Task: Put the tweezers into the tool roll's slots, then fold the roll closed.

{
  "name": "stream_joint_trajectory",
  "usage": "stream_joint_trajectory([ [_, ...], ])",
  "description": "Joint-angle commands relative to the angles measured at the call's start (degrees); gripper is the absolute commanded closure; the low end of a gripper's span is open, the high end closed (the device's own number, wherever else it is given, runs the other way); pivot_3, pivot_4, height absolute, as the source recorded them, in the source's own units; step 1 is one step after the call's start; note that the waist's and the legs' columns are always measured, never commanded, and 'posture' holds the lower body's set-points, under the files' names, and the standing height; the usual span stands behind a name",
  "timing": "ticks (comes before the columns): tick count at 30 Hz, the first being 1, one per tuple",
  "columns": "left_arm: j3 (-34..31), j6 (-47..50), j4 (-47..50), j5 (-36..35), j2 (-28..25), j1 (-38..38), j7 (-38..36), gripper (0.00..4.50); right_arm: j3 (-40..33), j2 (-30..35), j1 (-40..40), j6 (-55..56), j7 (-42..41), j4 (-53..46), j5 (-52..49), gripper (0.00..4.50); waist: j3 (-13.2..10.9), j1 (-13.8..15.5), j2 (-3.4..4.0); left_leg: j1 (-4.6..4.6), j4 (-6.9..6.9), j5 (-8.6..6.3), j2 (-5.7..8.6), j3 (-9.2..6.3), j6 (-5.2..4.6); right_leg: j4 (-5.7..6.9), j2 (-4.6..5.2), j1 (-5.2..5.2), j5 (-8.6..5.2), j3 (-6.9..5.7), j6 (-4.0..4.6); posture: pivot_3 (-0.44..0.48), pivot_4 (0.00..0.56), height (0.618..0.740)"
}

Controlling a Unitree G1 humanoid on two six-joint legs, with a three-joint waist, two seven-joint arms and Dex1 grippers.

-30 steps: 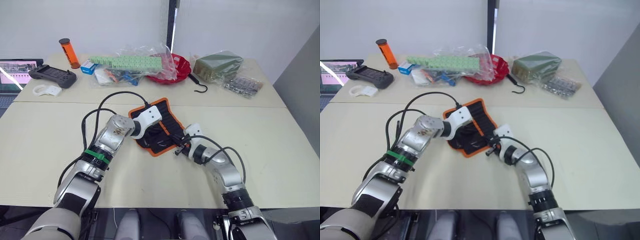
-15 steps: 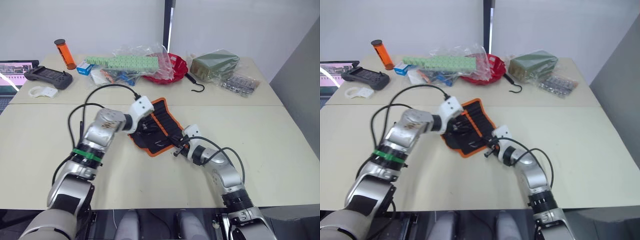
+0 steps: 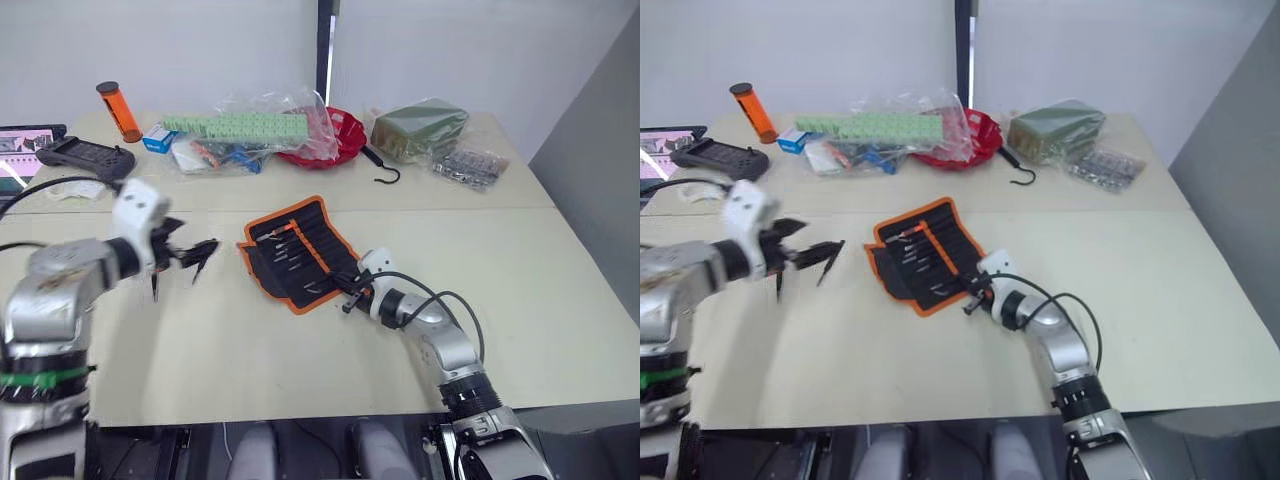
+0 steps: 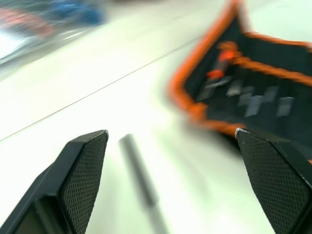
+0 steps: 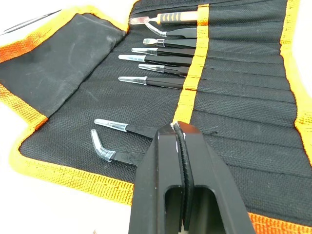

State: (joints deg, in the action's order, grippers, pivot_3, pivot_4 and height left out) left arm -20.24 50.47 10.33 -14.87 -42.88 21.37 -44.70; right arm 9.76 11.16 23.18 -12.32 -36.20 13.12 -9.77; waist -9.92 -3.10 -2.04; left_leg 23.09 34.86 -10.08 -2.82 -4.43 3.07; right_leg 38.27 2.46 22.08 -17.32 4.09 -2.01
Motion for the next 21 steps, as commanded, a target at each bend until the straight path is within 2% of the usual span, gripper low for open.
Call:
stream_joint_trajectory([
  [1,-12.7,2.2,8.3,-2.8,1.1,-8.0,3.4,0.05,-0.1,0.3,-0.7,-1.0,1.0,5.5,1.6,4.50,0.0,0.0,-0.03,-0.01,0.03,0.00,0.00,0.02,0.00,-0.01,0.01,-0.02,0.00,0.02,0.00,0.000,0.150,0.740],
  [6,-27.2,-2.2,12.9,-5.4,7.6,-25.2,5.0,0.05,0.1,-0.1,1.2,0.7,0.3,8.5,1.8,4.50,0.1,-0.2,-0.13,-0.45,-0.03,-0.01,-0.04,0.10,0.01,-0.11,0.02,-0.43,0.01,0.04,0.07,0.000,0.150,0.740],
  [10,-33.9,-9.0,13.8,-6.5,15.0,-36.4,6.3,0.05,0.6,-0.5,2.2,1.9,-0.3,10.6,2.0,4.50,0.1,-0.2,-0.16,-0.85,-0.10,-0.02,-0.04,0.12,0.04,-0.24,0.07,-0.85,-0.12,0.04,0.16,0.000,0.150,0.740],
  [15,-35.3,-16.5,13.5,-8.7,22.6,-45.6,6.6,0.05,0.8,-0.8,2.4,2.8,-0.5,11.6,2.1,4.50,0.3,0.5,-0.38,-0.89,-0.09,-0.03,-0.05,0.13,0.06,-0.29,0.10,-0.90,-0.26,0.05,0.28,0.000,0.150,0.740],
  [21,-34.5,-17.7,15.0,-12.9,25.0,-48.6,9.8,0.05,1.3,-0.6,1.9,2.7,-1.2,11.4,2.1,4.50,0.3,0.5,-0.42,-0.88,-0.09,-0.06,-0.06,0.13,0.10,-0.29,0.10,-0.89,-0.62,0.06,0.47,0.000,0.150,0.740],
])
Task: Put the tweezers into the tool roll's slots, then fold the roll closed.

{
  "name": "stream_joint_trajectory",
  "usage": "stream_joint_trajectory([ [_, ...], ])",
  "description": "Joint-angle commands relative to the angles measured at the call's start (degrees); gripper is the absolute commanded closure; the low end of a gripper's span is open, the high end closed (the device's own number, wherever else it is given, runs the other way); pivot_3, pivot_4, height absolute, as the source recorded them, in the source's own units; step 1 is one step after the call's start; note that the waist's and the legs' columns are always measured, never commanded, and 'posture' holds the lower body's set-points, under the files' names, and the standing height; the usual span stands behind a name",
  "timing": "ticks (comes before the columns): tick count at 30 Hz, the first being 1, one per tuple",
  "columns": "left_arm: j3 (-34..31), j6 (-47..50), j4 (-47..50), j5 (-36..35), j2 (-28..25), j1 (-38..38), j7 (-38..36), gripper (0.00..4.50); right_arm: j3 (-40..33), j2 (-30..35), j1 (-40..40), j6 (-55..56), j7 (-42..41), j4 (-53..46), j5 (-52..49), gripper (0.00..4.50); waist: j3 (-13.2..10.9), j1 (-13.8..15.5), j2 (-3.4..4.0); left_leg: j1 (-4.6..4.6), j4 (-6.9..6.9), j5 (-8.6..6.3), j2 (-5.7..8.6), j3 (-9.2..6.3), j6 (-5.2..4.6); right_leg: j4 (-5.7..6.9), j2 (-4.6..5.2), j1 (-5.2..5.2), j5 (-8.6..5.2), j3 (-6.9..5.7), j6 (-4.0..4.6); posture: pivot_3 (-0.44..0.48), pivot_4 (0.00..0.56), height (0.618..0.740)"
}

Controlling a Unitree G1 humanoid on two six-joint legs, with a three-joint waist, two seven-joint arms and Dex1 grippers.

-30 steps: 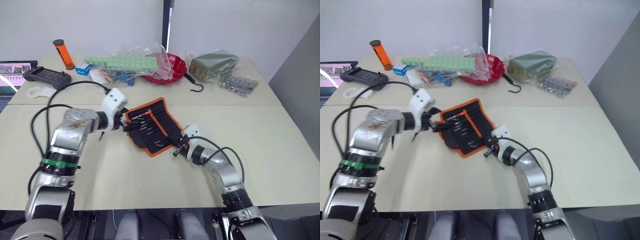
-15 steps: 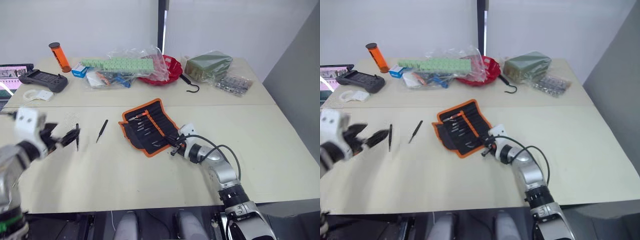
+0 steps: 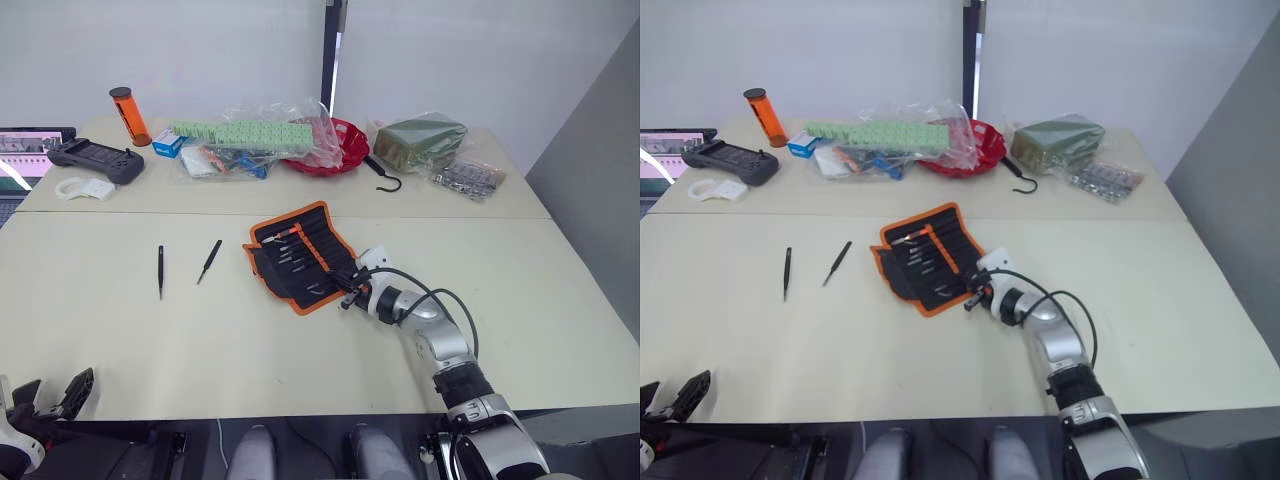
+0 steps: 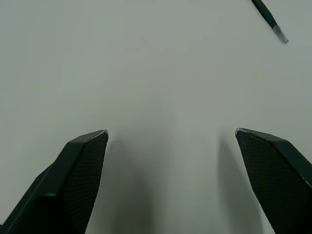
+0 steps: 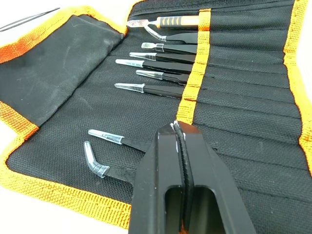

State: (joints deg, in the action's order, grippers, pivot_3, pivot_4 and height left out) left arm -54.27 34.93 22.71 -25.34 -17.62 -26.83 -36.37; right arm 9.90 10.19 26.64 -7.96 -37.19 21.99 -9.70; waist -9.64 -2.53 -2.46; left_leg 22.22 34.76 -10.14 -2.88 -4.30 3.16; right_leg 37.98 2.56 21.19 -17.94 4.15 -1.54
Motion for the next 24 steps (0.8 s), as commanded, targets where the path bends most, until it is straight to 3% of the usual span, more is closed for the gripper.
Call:
stream_joint_trajectory([
  [1,-0.1,-2.3,2.6,-2.7,-0.3,-0.4,2.0,0.05,1.2,0.4,-1.6,-1.7,-0.3,2.5,2.0,4.50,0.0,-0.1,0.00,0.00,0.00,0.00,0.00,0.00,0.00,0.00,0.00,0.00,0.00,0.00,0.00,0.000,0.150,0.740],
  [10,6.3,-1.5,3.2,-3.6,-3.7,4.8,8.0,0.05,1.1,0.5,-2.1,-1.9,-0.3,1.9,2.0,4.50,0.0,0.0,0.01,0.00,-0.04,-0.02,0.00,0.01,0.03,0.00,-0.01,0.02,0.13,0.00,-0.22,0.000,0.150,0.740],
  [18,17.1,6.8,0.7,-1.5,-7.0,22.8,21.2,0.05,0.5,1.2,-4.1,-3.2,1.0,-1.7,1.7,4.50,0.0,0.2,0.00,0.07,-0.04,-0.02,0.05,-0.03,0.03,0.01,-0.02,0.02,0.21,-0.03,-0.29,0.000,0.150,0.740],
  [24,24.2,10.6,-3.2,1.6,-6.9,31.5,27.3,0.05,0.2,1.7,-4.7,-3.8,1.6,-2.8,1.7,4.50,0.1,0.0,-0.08,0.08,-0.06,-0.10,0.06,-0.04,0.14,0.00,-0.03,0.03,0.24,-0.03,-0.25,0.000,0.150,0.740],
])
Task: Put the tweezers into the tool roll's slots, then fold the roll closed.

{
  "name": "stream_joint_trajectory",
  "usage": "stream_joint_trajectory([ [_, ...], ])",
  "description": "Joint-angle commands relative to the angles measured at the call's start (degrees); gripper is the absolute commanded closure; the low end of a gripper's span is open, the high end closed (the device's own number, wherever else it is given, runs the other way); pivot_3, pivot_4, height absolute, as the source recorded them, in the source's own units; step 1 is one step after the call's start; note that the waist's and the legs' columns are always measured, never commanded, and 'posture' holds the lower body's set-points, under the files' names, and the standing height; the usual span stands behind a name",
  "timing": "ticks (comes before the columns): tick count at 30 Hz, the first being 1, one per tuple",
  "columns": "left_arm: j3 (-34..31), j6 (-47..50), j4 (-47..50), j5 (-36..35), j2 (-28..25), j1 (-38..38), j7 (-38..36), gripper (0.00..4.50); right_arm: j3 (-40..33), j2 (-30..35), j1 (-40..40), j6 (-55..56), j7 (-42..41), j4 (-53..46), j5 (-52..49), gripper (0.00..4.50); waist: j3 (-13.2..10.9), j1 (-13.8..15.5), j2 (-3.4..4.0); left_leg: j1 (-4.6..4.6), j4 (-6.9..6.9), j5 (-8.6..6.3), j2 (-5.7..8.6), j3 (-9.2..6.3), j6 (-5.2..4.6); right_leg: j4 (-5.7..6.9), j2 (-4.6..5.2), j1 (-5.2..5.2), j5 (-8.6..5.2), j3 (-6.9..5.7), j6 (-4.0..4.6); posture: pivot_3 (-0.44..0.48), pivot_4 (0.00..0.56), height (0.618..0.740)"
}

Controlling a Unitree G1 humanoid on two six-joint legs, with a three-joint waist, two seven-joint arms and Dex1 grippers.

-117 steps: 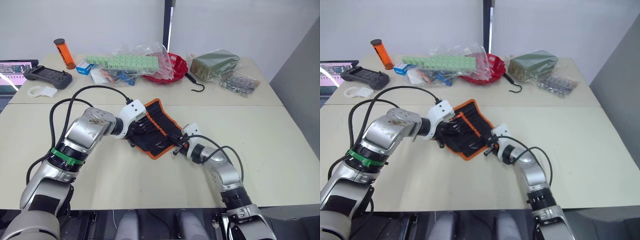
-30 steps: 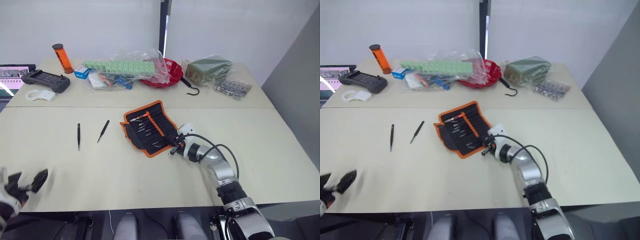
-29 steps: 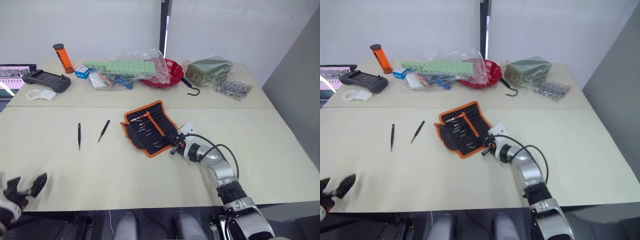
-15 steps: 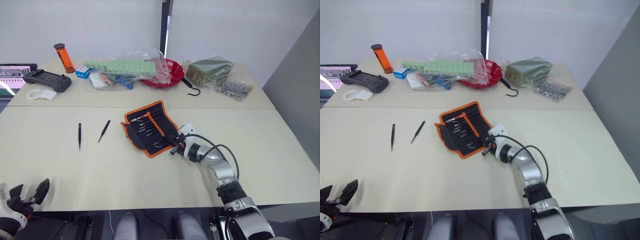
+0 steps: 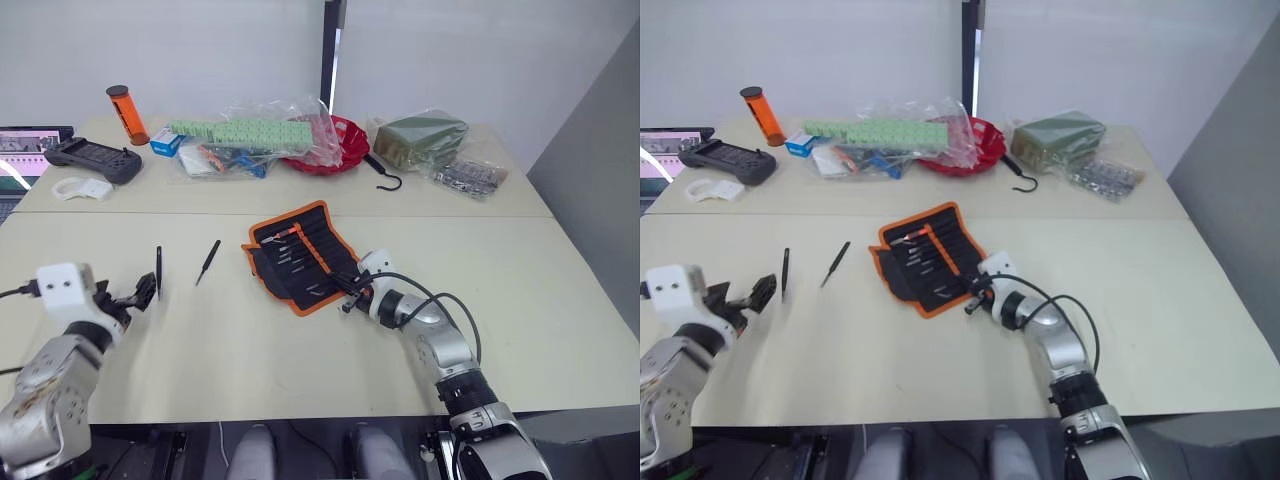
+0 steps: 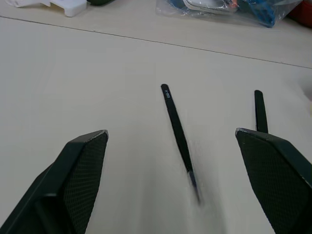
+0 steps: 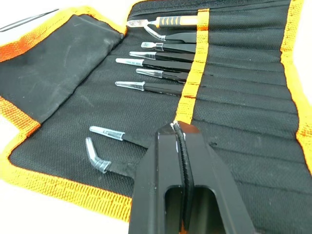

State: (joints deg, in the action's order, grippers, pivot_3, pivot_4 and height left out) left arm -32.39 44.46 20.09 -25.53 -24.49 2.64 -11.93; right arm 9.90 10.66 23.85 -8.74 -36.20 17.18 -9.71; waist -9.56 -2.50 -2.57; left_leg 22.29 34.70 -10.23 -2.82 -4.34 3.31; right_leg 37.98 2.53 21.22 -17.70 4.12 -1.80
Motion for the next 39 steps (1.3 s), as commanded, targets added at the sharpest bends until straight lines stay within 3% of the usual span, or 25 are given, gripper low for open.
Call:
stream_joint_trajectory([
  [1,3.4,1.4,-0.9,2.3,0.5,2.8,3.8,0.05,0.1,1.3,-1.9,-3.1,0.7,1.8,1.7,4.50,0.0,0.0,0.06,0.01,0.00,0.00,0.00,0.00,0.00,0.00,0.00,0.00,0.00,0.00,0.00,0.000,0.150,0.740],
  [11,8.4,1.0,-5.0,7.3,4.9,5.2,10.5,0.05,-0.6,1.9,-2.1,-3.6,1.3,1.3,1.5,4.50,0.0,0.3,0.07,0.00,0.02,0.00,0.03,-0.02,0.01,-0.01,0.01,-0.02,-0.02,-0.01,-0.04,0.000,0.150,0.740],
  [25,9.4,-2.4,-5.7,10.5,6.9,7.1,13.6,4.47,-1.3,2.2,-0.8,-3.3,1.6,2.6,1.6,4.50,0.0,0.6,0.32,-0.01,0.06,0.00,0.06,-0.02,0.01,-0.02,0.03,-0.06,-0.06,-0.01,-0.16,0.000,0.150,0.740],
  [33,8.6,-8.0,-5.1,9.8,0.8,11.8,8.4,4.47,-1.3,1.9,-0.9,-3.0,2.2,2.8,1.7,4.50,0.0,0.6,0.32,0.02,0.06,0.00,0.05,-0.03,0.01,-0.04,0.01,-0.03,-0.10,-0.01,-0.25,0.000,0.150,0.740],
  [39,14.0,-11.5,-4.2,8.8,-5.5,18.7,-1.5,4.47,-1.5,1.9,-1.6,-3.0,3.0,2.1,1.9,4.50,0.0,0.6,0.33,0.04,0.06,0.00,0.05,-0.03,0.01,-0.07,0.00,-0.03,-0.17,-0.03,-0.37,0.000,0.150,0.740],
])
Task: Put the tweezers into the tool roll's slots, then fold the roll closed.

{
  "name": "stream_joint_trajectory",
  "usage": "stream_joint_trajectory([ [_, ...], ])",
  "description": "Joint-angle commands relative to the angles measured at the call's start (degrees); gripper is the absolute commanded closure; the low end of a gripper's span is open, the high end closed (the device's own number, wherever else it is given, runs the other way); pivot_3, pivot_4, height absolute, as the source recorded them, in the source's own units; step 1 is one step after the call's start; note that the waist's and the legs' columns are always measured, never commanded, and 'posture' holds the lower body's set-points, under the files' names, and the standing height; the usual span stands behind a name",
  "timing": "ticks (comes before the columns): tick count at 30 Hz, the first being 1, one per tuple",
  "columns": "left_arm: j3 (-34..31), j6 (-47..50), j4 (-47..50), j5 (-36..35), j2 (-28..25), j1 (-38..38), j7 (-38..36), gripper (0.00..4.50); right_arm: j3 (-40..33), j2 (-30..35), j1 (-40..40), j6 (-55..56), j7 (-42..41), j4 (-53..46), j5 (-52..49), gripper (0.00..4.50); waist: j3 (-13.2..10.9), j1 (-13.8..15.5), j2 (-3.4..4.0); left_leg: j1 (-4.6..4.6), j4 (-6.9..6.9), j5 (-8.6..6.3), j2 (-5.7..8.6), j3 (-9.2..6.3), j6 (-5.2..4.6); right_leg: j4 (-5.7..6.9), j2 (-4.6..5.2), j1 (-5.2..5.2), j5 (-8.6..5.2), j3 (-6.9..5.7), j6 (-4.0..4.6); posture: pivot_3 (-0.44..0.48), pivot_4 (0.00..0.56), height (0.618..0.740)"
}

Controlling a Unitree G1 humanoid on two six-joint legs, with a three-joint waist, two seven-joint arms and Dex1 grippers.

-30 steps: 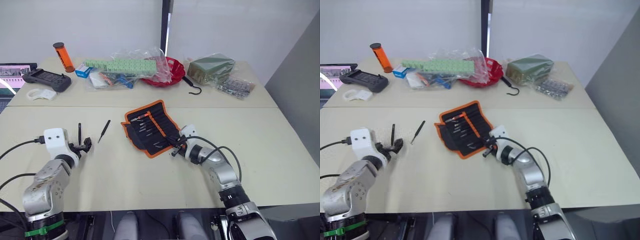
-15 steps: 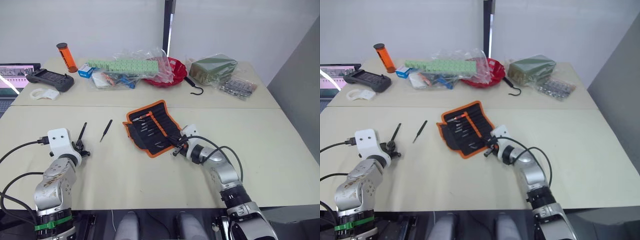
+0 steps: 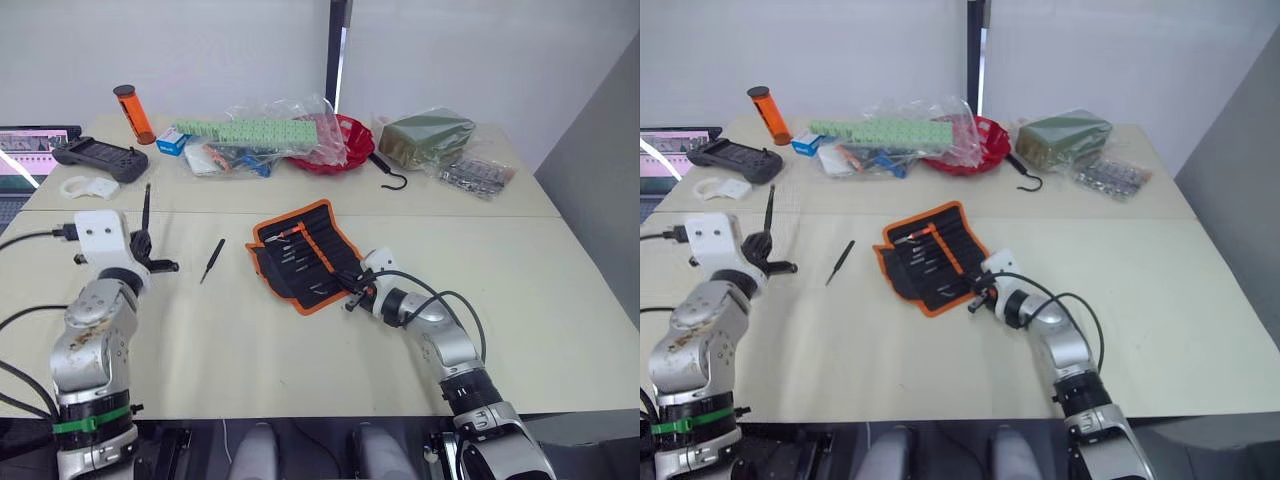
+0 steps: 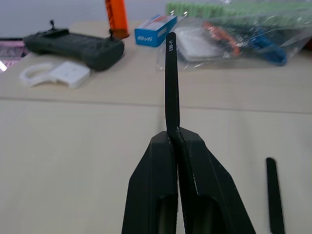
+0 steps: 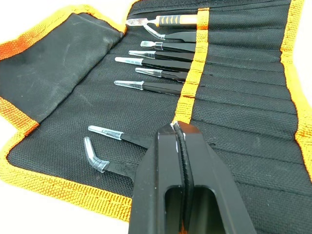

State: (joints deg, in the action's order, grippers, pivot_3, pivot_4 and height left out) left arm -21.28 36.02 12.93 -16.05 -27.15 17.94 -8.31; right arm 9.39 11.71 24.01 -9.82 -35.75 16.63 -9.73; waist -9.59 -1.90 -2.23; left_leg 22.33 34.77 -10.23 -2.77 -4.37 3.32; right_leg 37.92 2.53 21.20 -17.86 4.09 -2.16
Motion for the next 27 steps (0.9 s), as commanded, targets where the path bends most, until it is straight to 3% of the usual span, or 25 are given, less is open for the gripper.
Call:
stream_joint_trajectory([
  [1,4.1,-3.2,3.0,-1.1,-3.8,4.9,-7.3,4.47,-1.0,0.8,-2.0,-2.0,2.8,2.5,2.0,4.50,0.0,0.0,0.00,0.01,0.00,0.00,0.00,0.00,0.00,0.00,0.00,0.00,0.00,0.00,0.00,0.000,0.150,0.740],
  [3,6.0,-3.4,2.7,-1.8,-5.4,7.3,-10.8,4.47,-0.9,0.8,-2.3,-2.1,3.0,2.1,2.0,4.50,0.0,0.0,0.02,0.02,0.00,0.00,0.00,0.00,0.00,-0.02,0.00,0.00,0.00,0.00,-0.01,0.000,0.150,0.740],
  [10,20.6,-1.7,1.7,-4.7,-15.8,14.7,-34.8,4.47,-1.4,0.7,-3.3,-2.3,4.4,0.7,1.8,4.50,-0.2,-0.2,0.25,0.09,-0.07,0.00,0.01,0.02,0.00,-0.13,0.00,0.05,-0.02,0.01,-0.05,0.000,0.150,0.740],
  [15,28.8,0.7,-0.3,-2.7,-20.9,18.8,-44.9,4.47,-1.3,1.2,-4.4,-2.9,5.1,-1.0,2.0,4.50,-0.2,-0.1,0.29,0.20,-0.07,0.00,0.01,0.02,-0.01,-0.16,0.00,0.13,-0.04,0.00,-0.07,0.000,0.150,0.740],
  [20,35.7,1.1,-3.9,0.8,-23.1,21.8,-51.3,4.47,-1.1,1.4,-5.3,-3.3,5.7,-2.2,2.0,4.50,-0.2,0.0,0.35,0.49,-0.04,0.01,0.02,0.02,-0.02,-0.22,0.00,0.37,-0.03,0.01,-0.11,0.000,0.150,0.740],
  [24,39.7,2.5,-6.7,3.2,-21.9,23.2,-53.7,4.47,-1.3,1.1,-5.7,-3.4,6.6,-2.7,2.0,4.50,-0.2,0.1,0.34,0.87,0.04,0.02,0.02,0.02,-0.03,-0.07,-0.01,0.80,-0.01,0.01,-0.12,0.000,0.150,0.740],
  [27,39.7,4.1,-9.5,4.5,-18.8,24.7,-51.2,4.47,-1.5,1.1,-6.3,-3.5,7.2,-3.5,1.9,4.50,-0.2,0.5,0.33,0.98,0.10,0.04,0.03,0.01,-0.06,0.07,-0.03,0.94,-0.01,0.01,-0.12,0.000,0.150,0.740],
])
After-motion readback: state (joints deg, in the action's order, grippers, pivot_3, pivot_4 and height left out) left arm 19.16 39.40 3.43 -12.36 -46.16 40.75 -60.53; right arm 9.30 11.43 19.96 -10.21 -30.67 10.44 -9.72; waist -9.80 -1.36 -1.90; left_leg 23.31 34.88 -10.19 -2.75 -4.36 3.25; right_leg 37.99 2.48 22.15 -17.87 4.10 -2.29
